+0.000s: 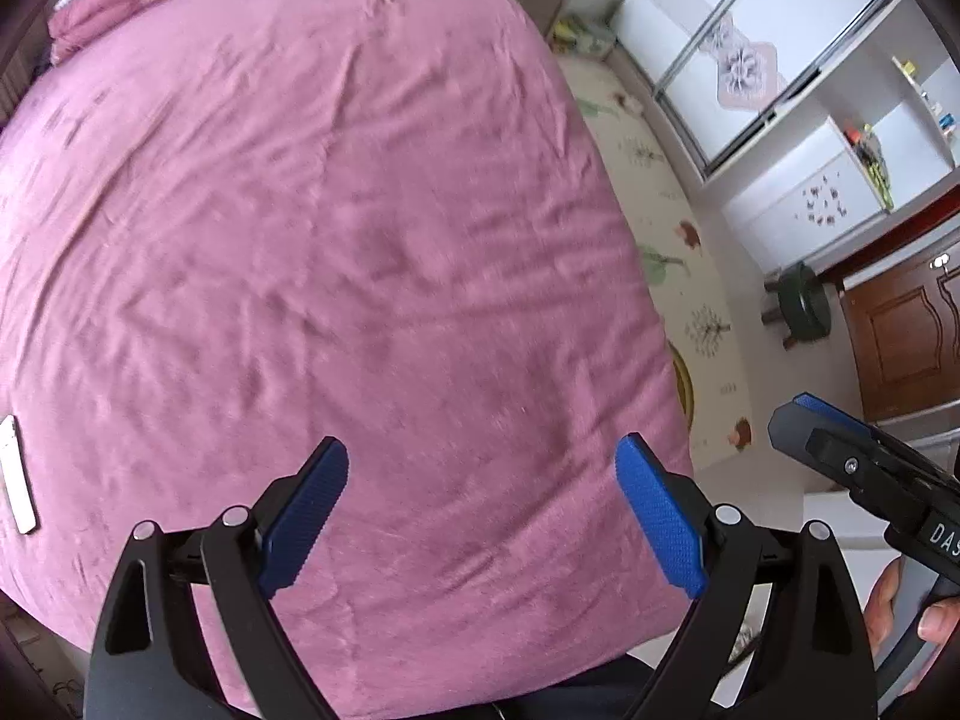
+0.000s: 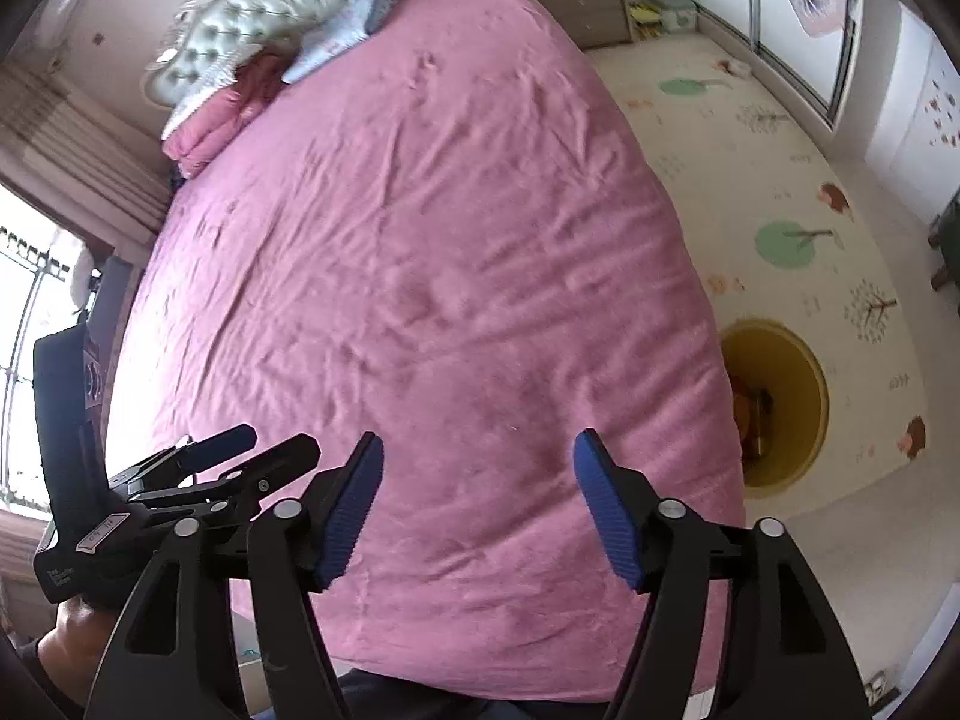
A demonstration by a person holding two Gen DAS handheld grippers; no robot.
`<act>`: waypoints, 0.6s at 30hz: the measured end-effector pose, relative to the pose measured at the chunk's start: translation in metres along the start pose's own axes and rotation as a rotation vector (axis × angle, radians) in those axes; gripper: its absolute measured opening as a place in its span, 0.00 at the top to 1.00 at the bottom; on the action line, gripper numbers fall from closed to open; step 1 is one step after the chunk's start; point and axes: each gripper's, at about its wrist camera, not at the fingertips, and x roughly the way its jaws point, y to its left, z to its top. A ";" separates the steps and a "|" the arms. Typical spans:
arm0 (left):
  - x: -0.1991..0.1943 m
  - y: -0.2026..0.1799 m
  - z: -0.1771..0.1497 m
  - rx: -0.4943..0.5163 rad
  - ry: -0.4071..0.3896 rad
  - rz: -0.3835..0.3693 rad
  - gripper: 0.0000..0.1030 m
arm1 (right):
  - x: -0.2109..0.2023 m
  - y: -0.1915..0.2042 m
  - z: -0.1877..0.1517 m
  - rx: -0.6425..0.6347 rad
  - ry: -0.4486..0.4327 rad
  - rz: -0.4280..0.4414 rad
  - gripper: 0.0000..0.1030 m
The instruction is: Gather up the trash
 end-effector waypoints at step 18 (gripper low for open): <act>-0.151 0.024 -0.008 -0.031 -0.392 0.176 0.04 | -0.092 0.098 0.012 -0.179 -0.290 0.004 0.14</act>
